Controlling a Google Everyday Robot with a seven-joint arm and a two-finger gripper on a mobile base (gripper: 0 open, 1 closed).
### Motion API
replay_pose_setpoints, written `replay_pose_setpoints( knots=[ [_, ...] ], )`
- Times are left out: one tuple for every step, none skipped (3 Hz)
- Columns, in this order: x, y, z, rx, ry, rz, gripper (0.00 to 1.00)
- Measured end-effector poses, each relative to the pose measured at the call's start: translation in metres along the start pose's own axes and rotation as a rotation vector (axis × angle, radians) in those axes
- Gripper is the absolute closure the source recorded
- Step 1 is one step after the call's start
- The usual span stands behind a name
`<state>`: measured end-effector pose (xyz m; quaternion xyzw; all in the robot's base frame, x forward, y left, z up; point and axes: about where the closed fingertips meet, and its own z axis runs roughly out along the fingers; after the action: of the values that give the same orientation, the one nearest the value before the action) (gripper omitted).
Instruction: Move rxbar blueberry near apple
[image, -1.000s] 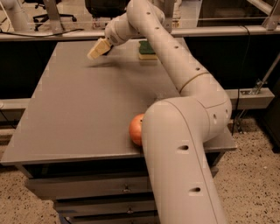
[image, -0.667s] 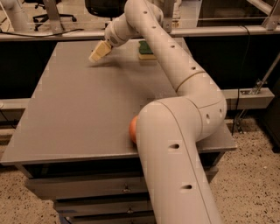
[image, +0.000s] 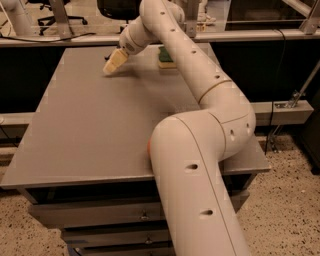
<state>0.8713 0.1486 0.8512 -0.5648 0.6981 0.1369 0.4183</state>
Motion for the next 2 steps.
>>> replay_pose_setpoints(
  knots=[
    [-0.006,-0.001,-0.008,0.006,-0.030,0.007,0.00],
    [-0.006,-0.007,-0.031,0.062,-0.025,0.027,0.00]
  ],
)
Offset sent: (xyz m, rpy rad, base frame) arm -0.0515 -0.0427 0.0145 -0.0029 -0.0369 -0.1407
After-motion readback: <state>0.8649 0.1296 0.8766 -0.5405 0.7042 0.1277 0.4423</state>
